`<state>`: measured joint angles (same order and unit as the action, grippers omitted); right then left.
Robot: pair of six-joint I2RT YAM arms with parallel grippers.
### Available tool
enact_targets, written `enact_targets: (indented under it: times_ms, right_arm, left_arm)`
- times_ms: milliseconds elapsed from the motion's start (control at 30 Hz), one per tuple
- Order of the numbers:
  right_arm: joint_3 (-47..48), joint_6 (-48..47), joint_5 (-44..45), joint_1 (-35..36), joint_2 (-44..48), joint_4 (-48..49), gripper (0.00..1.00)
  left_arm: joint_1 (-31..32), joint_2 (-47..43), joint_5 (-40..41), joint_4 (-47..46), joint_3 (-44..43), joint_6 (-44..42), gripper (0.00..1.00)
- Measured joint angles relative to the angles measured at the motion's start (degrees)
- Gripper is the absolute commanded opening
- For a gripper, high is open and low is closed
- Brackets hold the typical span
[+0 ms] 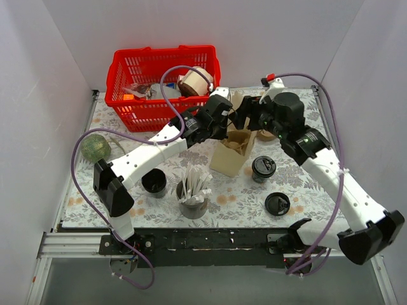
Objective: Pack the takeout coffee
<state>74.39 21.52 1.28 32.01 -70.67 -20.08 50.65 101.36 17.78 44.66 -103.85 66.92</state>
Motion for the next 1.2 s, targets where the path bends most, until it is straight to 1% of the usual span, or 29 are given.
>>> enact_targets:
  times_ms: [200, 300, 400, 433, 467, 567, 600, 667, 700, 800, 900, 1000, 1133, 1200]
  right_arm:
    - [-2.1, -0.5, -7.2, 0.0, 7.8, 12.3, 0.87]
    - [-2.2, -0.8, -10.1, 0.0, 9.2, 17.4, 0.93]
    - [-1.3, -1.3, -8.9, 0.2, 9.5, 17.5, 0.98]
    - [0.0, -2.0, -7.7, 0.2, 9.2, 15.9, 0.98]
    - [1.1, -2.3, -6.2, 0.2, 8.9, 14.4, 0.98]
    - [5.2, -3.5, 1.0, -0.1, 7.9, 8.4, 0.98]
    - [5.9, -3.8, 3.5, -0.3, 8.0, 6.4, 0.98]
    - [6.2, -3.7, 8.0, -0.8, 8.6, 2.2, 0.98]
    - [6.1, -3.6, 10.3, -1.1, 9.1, -0.4, 0.98]
    - [4.2, -3.0, 15.8, -1.8, 11.4, -6.6, 0.98]
    - [1.6, -2.1, 20.2, -2.3, 14.7, -13.3, 0.98]
    - [-1.9, -0.5, 23.3, -2.8, 17.6, -19.4, 0.98]
    - [-7.9, 3.0, 25.0, -3.5, 19.0, -25.6, 0.90]
    - [-11.6, 5.0, 24.3, -3.9, 19.3, -26.9, 0.89]
  left_arm:
    - [-1.1, -0.3, -0.5, 0.4, 0.4, 0.7, 0.00]
    - [-2.8, -1.6, -2.6, -0.1, 1.8, 0.9, 0.00]
    - [-5.1, -3.5, -5.4, -0.2, 4.0, 1.1, 0.01]
    - [-5.8, -3.9, -6.0, -0.1, 4.6, 1.2, 0.05]
    - [-6.5, -4.3, -6.6, -0.1, 5.0, 1.3, 0.20]
    - [-7.8, -5.2, -7.6, -0.3, 5.9, 1.3, 0.42]
    - [-7.8, -5.5, -8.0, -0.3, 6.1, 1.3, 0.57]
    - [-7.8, -6.1, -8.7, -0.9, 6.8, 1.1, 0.66]
    - [-7.7, -6.2, -9.2, -0.9, 6.8, 1.2, 0.79]
    - [-7.6, -6.3, -10.0, -1.4, 6.8, 1.1, 0.98]
    - [-7.6, -7.0, -10.1, -2.1, 7.8, 1.1, 0.98]
    - [-7.6, -9.5, -9.6, -3.7, 10.9, 1.1, 0.98]
    - [-7.6, -15.8, -8.4, -6.1, 16.7, 1.5, 0.98]
    - [-7.6, -19.3, -7.4, -7.2, 18.5, 1.9, 0.98]
